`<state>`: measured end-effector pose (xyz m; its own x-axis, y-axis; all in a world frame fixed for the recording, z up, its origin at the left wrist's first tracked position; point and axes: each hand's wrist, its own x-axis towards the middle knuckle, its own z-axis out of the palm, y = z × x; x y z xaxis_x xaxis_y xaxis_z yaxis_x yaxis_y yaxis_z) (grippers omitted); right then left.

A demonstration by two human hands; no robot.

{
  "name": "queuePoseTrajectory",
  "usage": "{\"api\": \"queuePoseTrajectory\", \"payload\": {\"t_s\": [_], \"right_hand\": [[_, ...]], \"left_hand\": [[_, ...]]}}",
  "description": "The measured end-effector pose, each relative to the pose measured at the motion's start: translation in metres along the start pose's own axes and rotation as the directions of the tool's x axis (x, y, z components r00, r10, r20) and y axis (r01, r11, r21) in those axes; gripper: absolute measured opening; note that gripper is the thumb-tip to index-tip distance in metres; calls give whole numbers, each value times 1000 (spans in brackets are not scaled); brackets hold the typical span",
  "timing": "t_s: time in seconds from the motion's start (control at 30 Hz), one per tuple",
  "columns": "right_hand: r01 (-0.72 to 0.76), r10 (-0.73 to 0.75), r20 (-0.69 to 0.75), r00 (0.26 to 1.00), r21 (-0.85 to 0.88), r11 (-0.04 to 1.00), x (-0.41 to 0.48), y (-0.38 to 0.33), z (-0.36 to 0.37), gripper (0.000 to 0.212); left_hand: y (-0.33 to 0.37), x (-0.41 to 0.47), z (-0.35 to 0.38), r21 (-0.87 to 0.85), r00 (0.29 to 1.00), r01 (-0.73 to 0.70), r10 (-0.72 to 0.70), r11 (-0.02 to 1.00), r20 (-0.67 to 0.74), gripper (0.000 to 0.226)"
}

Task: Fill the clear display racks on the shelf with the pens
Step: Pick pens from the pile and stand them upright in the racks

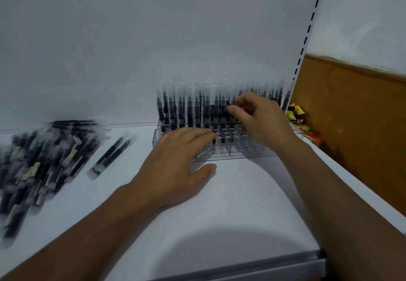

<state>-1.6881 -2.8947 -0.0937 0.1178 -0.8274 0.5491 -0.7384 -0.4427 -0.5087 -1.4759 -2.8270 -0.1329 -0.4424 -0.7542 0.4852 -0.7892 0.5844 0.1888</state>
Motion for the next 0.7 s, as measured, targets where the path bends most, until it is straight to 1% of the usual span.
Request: {"api": "queuePoseTrajectory", "payload": {"t_s": [0.13, 0.23, 0.3, 0.33, 0.4, 0.43, 0.47, 0.5, 0.57, 0.63, 0.7], "right_hand": [[-28, 27, -26, 999, -27, 999, -2, -3, -3, 18], [-33, 35, 23, 999, -66, 997, -4, -11, -7, 17], [-51, 62, 68, 996, -153, 987, -8, -16, -12, 19], [-60, 73, 58, 996, -201, 978, -10, -18, -15, 23], [-52, 42, -45, 998, -236, 970, -17, -27, -21, 27], [-16, -3, -94, 996, -203, 979, -21, -36, -21, 26], [31, -47, -110, 993, -143, 989, -25, -49, -18, 23], [79, -85, -85, 993, -74, 994, -28, -64, -13, 20], [182, -183, 71, 981, 14, 983, -36, -98, 7, 15], [305, -295, 271, 916, 6, 952, -44, -127, 36, 17], [391, -343, 429, 836, -28, 920, -48, -150, 69, 24]], "left_hand": [[-2, 1, 0, 0, 1000, -11, 11, 1000, 8, 64], [-1, -1, -2, -29, 1000, -24, 25, 999, 15, 63], [0, -3, -6, -93, 1000, -5, 5, 996, 0, 58], [0, -4, -9, -131, 1000, 16, -19, 991, -22, 55], [-2, -7, -18, -168, 993, 51, -68, 984, -97, 48], [-5, -8, -25, -179, 984, 72, -99, 981, -145, 42], [-11, -11, -33, -198, 971, 109, -146, 974, -186, 35], [-18, -14, -41, -221, 955, 160, -207, 962, -212, 29], [-38, -27, -60, -223, 916, 292, -339, 930, -215, 18], [-61, -43, -77, -186, 870, 427, -458, 885, -182, 13], [-79, -60, -93, -143, 825, 525, -542, 839, -156, 14]]}}
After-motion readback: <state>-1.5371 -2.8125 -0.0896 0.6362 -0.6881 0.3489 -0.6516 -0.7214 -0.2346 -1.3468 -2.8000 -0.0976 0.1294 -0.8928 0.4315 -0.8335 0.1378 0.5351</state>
